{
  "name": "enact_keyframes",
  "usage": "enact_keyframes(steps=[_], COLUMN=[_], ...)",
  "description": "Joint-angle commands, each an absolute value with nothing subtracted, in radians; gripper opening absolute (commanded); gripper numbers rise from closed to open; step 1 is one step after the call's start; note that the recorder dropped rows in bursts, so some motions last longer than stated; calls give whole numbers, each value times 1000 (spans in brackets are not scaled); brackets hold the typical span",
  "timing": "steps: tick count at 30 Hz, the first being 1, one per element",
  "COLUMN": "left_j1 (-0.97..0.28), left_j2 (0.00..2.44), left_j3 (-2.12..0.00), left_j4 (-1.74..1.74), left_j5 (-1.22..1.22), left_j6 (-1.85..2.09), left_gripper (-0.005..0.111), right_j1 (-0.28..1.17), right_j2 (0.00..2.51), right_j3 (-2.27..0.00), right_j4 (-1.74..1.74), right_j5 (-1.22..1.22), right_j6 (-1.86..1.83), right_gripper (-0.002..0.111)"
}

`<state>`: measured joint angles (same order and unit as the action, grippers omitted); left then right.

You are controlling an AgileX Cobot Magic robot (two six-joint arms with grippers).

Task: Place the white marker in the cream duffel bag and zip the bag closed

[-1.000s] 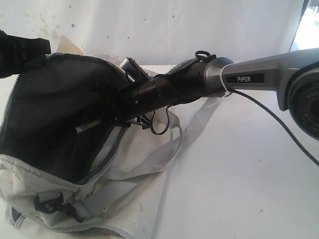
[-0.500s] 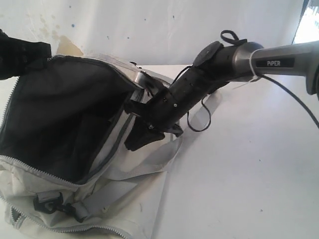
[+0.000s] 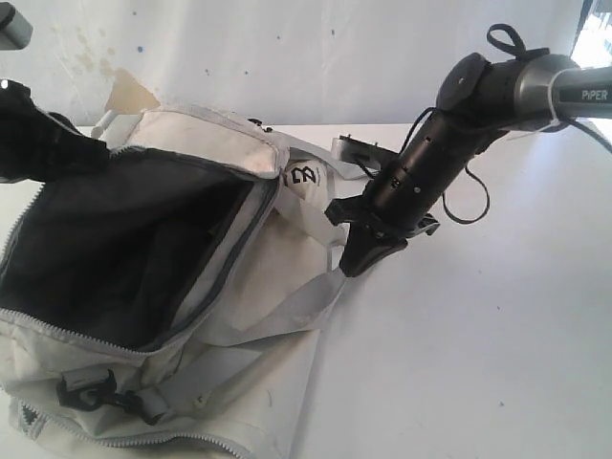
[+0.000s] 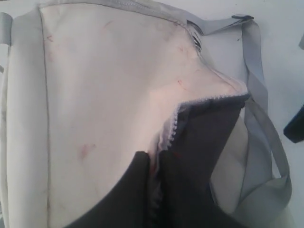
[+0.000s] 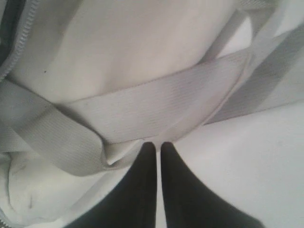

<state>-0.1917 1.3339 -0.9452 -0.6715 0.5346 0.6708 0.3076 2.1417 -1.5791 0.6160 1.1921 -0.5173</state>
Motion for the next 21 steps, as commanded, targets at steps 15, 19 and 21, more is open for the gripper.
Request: enact_keyframes(steps=[15, 19, 21], left_j1=[-194, -194, -194], left_j2=[1325, 1325, 1327], left_j3=[-986, -1050, -1060], left_j4=[-765, -634, -524], left_j5=[737, 820, 769], left_j6=[486, 325, 254], left_gripper=[94, 93, 91], right_j1=[298, 298, 298], right_j2=[2177, 2177, 2176], right_j3=[-1600, -1620, -1632], right_j4=[614, 616, 616], right_j5=[1109, 1055, 1020], right_j6=[-588, -581, -563], right_gripper=[3, 3, 3])
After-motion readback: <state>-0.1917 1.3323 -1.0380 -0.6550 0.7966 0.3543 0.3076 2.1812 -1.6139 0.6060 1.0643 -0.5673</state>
